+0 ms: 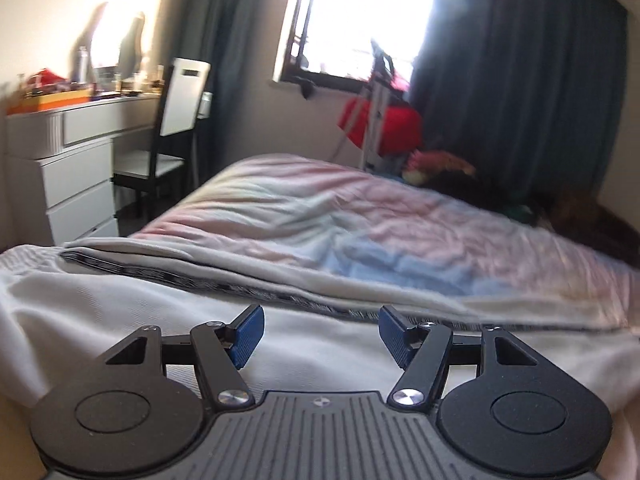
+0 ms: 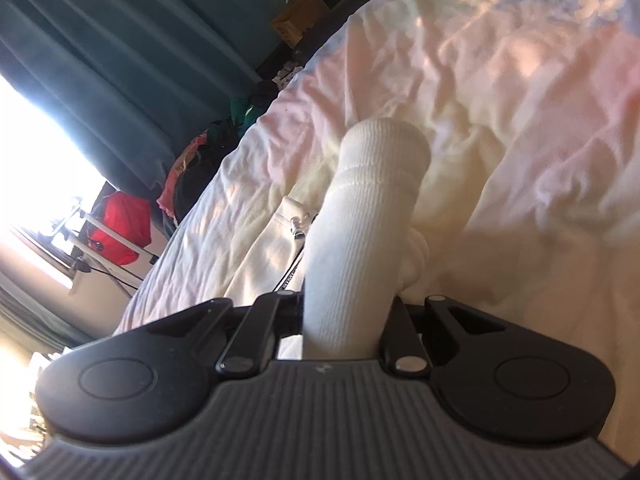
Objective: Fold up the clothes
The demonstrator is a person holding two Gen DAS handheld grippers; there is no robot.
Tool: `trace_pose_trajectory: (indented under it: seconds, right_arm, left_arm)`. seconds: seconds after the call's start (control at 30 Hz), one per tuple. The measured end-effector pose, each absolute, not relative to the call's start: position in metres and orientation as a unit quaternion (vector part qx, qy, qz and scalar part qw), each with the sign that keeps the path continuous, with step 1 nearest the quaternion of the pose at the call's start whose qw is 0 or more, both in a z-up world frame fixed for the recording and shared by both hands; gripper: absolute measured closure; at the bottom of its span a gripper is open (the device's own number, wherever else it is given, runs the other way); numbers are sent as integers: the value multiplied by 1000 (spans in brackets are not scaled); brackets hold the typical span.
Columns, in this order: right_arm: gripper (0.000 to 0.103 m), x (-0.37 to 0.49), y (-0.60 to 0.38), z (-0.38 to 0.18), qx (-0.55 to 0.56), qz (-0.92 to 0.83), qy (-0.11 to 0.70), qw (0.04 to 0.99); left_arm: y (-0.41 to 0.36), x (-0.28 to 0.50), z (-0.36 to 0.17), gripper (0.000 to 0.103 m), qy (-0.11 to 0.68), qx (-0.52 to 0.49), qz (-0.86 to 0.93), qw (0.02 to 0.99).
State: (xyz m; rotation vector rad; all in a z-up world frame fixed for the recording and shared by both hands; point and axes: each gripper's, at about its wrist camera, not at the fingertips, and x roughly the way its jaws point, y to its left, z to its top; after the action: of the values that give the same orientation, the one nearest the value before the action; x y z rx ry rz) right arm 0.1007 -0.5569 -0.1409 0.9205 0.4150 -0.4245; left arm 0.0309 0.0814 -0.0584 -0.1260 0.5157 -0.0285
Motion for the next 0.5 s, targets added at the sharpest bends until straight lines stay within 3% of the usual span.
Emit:
trace_pose_trajectory:
  seconds: [0.23, 0.5]
  right_arm:
    - [89, 107, -546, -132, 395, -215, 205, 869]
    - [89, 114, -518, -111, 278, -238, 217, 905]
  left_arm:
    - [68, 52, -107, 35, 354, 15, -22, 935]
    - [69, 50, -103, 33, 356, 29, -22, 934]
